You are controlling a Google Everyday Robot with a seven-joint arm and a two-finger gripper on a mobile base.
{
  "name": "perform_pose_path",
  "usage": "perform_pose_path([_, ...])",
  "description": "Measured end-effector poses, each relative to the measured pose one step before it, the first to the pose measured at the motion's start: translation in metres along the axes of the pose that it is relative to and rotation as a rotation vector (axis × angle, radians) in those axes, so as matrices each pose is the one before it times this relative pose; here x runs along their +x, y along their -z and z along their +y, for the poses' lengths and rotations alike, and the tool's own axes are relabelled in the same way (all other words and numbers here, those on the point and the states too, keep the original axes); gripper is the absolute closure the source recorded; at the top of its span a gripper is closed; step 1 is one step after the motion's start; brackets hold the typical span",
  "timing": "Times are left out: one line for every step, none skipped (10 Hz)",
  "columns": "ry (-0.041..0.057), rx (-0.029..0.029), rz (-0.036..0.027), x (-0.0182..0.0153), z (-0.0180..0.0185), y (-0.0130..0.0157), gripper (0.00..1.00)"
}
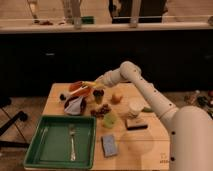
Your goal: Place banana in metal cup
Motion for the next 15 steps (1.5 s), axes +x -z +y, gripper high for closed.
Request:
perform_pose_path([-0.00556, -0.00511, -0.01324, -0.00207, -0.00037, -0.0003, 1.0])
perform_pose_path([-0.00308, -0.00628, -0.01928, -0.00096, 0.00125, -0.00216, 1.0])
perform_pose_path([-0.00341, -0.00165, -0.0171, -0.00072, 0.00024, -0.00006, 1.0])
perform_pose_path([-0.008, -0.00016, -0.02744, -0.00052, 0.00051, 0.00041, 1.0])
perform_pose_path([-0.00418, 0.00063, -0.01588, -0.00072, 0.00037, -0.00002, 1.0])
perform_pose_path([-0.00376, 0.00128, -0.01436, -0.00098, 0.00043, 0.00049, 1.0])
perform_pose_path([-0.00738, 0.00218, -0.02161, -0.00104, 0.00103, 0.00141, 1.0])
perform_pose_path([-0.00603, 0.0002, -0.01406, -0.00099, 0.00211, 0.00113, 1.0])
perform_pose_path([-0.00799, 0.00068, -0.01413, -0.00048, 0.0024, 0.0013, 1.0])
perform_pose_path([-0.00723, 0.00131, -0.01075, 0.00018, 0.00191, 0.00152, 1.0])
perform_pose_path([-0.01321, 0.00279, -0.01181, 0.00144, 0.00183, 0.00158, 1.0])
perform_pose_path([-0.01912, 0.00484, -0.01362, 0.00299, 0.00135, 0.00127, 1.0])
perform_pose_path([-0.01258, 0.00497, -0.01017, 0.00222, 0.0005, 0.00129, 1.0])
perform_pose_path([-0.02429, 0.00932, -0.01921, 0.00564, 0.00054, 0.00238, 1.0])
perform_pose_path([-0.01036, 0.00288, -0.00819, 0.00285, 0.00014, 0.00071, 1.0])
